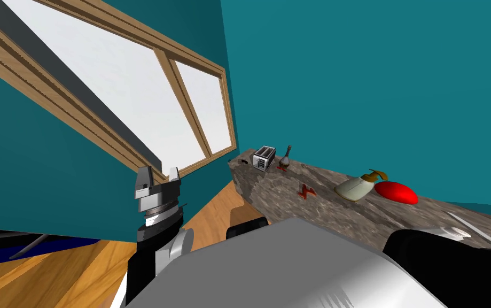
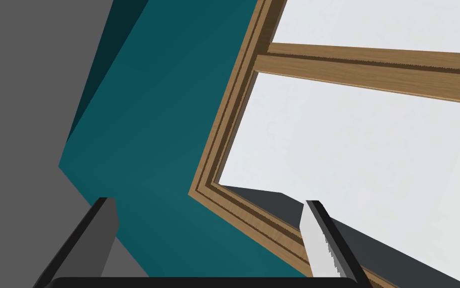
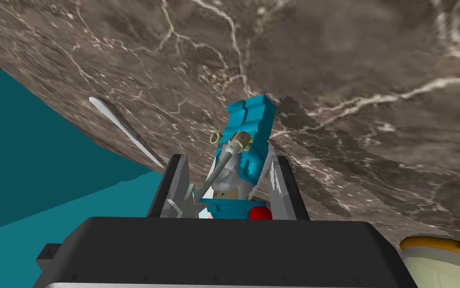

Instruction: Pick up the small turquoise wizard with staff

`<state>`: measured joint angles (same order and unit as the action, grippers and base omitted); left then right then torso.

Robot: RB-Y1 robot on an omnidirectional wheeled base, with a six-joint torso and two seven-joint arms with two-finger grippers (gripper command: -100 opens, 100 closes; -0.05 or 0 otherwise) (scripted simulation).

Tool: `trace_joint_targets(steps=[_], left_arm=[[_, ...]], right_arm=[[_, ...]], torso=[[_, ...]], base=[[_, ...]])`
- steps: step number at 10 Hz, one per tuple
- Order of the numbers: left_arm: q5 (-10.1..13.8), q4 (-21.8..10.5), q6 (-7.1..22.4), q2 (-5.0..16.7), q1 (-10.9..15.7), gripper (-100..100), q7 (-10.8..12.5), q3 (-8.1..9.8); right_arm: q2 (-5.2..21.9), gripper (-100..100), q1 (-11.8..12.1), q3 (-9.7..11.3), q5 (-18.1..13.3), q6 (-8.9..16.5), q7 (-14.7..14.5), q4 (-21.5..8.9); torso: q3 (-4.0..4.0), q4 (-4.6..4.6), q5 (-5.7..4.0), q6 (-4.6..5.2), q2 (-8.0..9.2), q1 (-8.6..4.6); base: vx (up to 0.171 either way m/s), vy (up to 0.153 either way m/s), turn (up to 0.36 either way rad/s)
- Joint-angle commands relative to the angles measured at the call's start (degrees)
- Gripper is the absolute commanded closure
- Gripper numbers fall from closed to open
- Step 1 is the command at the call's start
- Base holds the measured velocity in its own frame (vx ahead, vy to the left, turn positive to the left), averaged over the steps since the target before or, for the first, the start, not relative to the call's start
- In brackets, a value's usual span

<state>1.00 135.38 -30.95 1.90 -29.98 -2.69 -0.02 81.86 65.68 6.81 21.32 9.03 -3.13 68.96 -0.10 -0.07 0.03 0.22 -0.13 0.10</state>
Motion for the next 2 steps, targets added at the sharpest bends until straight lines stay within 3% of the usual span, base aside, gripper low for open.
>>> trace_joint_targets(steps=[1, 2], left_arm=[[0.0, 0.0, 0.0, 0.0, 0.0, 0, 0.0, 0.00], [0.0, 0.0, 0.0, 0.0, 0.0, 0, 0.0, 0.00]], right_arm=[[0.0, 100, 0.0, 0.0, 0.0, 0.0, 0.0, 0.0], [0.0, 0, 0.2, -0.2, 0.0, -0.1, 0.0, 0.0]], torso=[[0.00, 0.00, 0.00, 0.00, 0.00, 0.00], [0.02, 0.02, -0.02, -0.01, 0.03, -0.03]], base=[[0.009, 0.007, 0.002], [0.000, 0.000, 0.000]])
